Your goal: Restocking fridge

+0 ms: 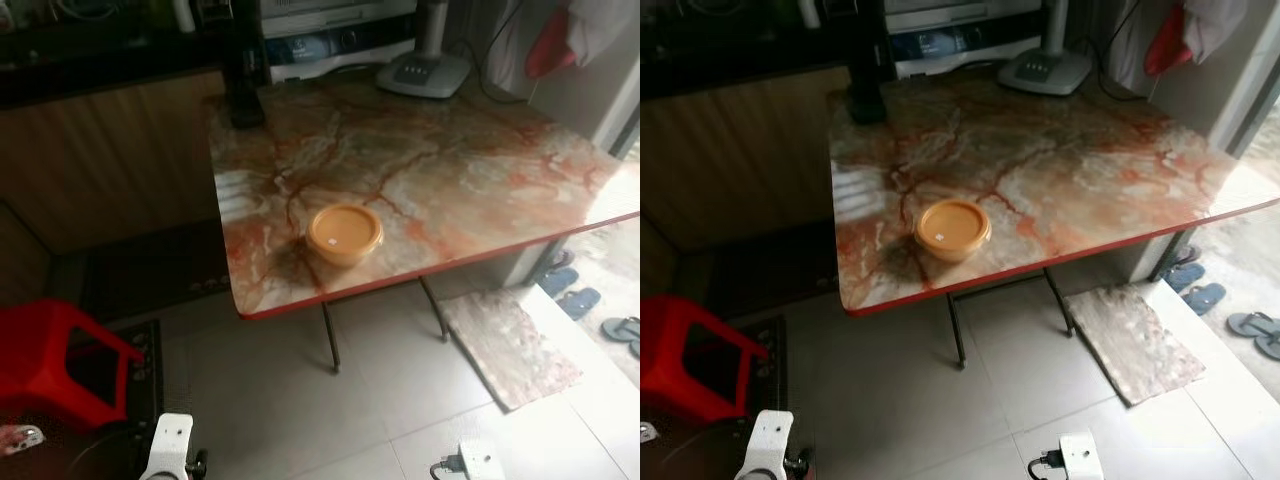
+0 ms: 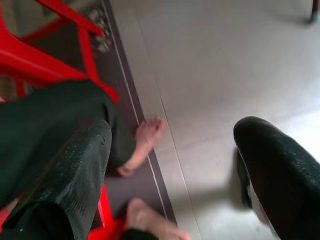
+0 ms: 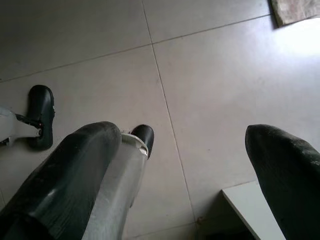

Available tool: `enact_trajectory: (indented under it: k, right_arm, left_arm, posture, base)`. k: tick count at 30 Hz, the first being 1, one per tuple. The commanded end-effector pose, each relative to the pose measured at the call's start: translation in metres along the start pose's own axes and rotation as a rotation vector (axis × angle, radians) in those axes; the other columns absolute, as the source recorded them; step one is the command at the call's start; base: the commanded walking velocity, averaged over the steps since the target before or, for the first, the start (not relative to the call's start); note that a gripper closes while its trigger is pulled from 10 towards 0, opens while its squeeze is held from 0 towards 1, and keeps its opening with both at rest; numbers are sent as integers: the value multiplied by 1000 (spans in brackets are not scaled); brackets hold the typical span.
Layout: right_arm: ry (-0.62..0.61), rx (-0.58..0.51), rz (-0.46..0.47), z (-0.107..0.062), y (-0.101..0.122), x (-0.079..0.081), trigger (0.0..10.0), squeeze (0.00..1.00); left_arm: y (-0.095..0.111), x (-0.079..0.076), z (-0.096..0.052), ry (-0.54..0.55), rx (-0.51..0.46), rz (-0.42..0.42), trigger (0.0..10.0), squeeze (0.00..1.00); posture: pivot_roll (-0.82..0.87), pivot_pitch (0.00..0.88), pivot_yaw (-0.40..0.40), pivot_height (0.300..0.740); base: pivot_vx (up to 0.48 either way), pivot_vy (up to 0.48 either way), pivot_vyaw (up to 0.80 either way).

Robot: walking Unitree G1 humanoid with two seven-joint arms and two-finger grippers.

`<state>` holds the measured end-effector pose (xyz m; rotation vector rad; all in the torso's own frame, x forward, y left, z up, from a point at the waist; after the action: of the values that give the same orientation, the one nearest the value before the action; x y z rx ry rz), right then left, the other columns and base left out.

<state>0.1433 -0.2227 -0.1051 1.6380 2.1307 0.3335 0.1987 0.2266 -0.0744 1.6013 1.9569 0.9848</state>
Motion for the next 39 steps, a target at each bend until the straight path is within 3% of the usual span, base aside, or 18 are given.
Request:
enact_trajectory:
  k: [1,2,3,4,5,8,10,12,13,17,18,19,21,23,24,25,27,39]
  right_arm:
    - [-3,-10,13,1,4,-1,10000,0]
    - [-4,-8,9,0,3,-1,10000,0]
    - [-7,-7,6,0,3,-2,10000,0]
    - [-7,-7,5,0,3,-2,10000,0]
    - [-7,-7,5,0,3,-2,10000,0]
    - [-12,-13,-15,0,4,-3,10000,0]
    - [-9,-14,-18,0,4,-3,10000,0]
    - [-7,-14,-20,0,4,-3,10000,0]
    - [-6,-13,-20,0,3,-4,10000,0]
    - [-8,-12,-19,0,2,-4,10000,0]
    - [-23,-8,-37,0,2,-5,10000,0]
    - [-23,-8,-37,0,2,-5,10000,0]
    - [-41,-10,-26,0,2,-5,10000,0]
    - [-43,-12,-13,0,1,-5,10000,0]
    - [-39,-16,-6,0,2,-4,10000,0]
    - [-38,-17,-4,0,2,-4,10000,0]
    - [-40,-16,-6,0,2,-4,10000,0]
    - [-28,-24,-4,0,2,-2,10000,0]
  left_arm:
    - [-1,3,-2,34,-21,-20,10000,0]
    - [48,12,7,50,-225,-63,10000,0]
    - [91,19,6,55,-421,-75,10000,0]
    - [104,22,3,52,-497,-64,10000,0]
    - [104,22,3,52,-497,-64,10000,0]
    - [123,23,-5,60,-625,11,10000,0]
    - [140,26,-14,85,-737,-22,10000,0]
    - [146,26,-18,92,-774,-33,10000,0]
    - [164,25,-30,92,-874,-55,10000,0]
    - [182,22,-45,70,-970,-56,10000,0]
    - [203,5,-58,-25,-1059,-4,10000,0]
    - [203,5,-58,-25,-1059,-4,10000,0]
    - [218,-17,-70,-142,-1118,55,10000,0]
    - [225,-28,-73,-199,-1107,-44,10000,0]
    - [232,-37,-75,-250,-1073,-183,10000,0]
    - [234,-40,-76,-263,-1066,-210,10000,0]
    - [240,-48,-81,-298,-1086,-177,10000,0]
    - [240,-51,-87,-308,-1046,-164,10000,0]
  posture:
    - [34,51,16,740]
    - [39,51,15,740]
    - [46,52,18,740]
    - [46,52,18,740]
    - [46,52,18,740]
    - [51,63,18,740]
    - [47,74,19,740]
    - [47,74,19,740]
    - [48,79,16,740]
    - [50,81,16,740]
    - [57,82,17,740]
    - [57,82,17,740]
    - [59,80,23,740]
    - [48,79,23,740]
    - [43,76,24,740]
    - [43,76,24,740]
    - [40,73,24,740]
    - [33,43,27,740]
  base:
    - [0,0,0]
    - [0,0,0]
    - [0,0,0]
    - [0,0,0]
    - [0,0,0]
    - [0,0,0]
    - [0,0,0]
    - [0,0,0]
    - [0,0,0]
    - [0,0,0]
    - [0,0,0]
    - [0,0,0]
    - [0,0,0]
    - [0,0,0]
    - [0,0,0]
    - [0,0,0]
    - [0,0,0]
    - [0,0,0]
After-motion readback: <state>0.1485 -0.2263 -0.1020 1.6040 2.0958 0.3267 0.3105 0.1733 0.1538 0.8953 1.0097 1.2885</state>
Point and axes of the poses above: a point about 5 cm out from each wrist's last joint towards the gripper, its own z axis pointing out of the wrist towards the gripper, its own y axis along the axis of the wrist's last joint, x = y × z, the point moved 1 cm from there along z, pointing out of the wrist towards the gripper, and after that the axes turned 12 degrees about -z, right-handed, at the moved point
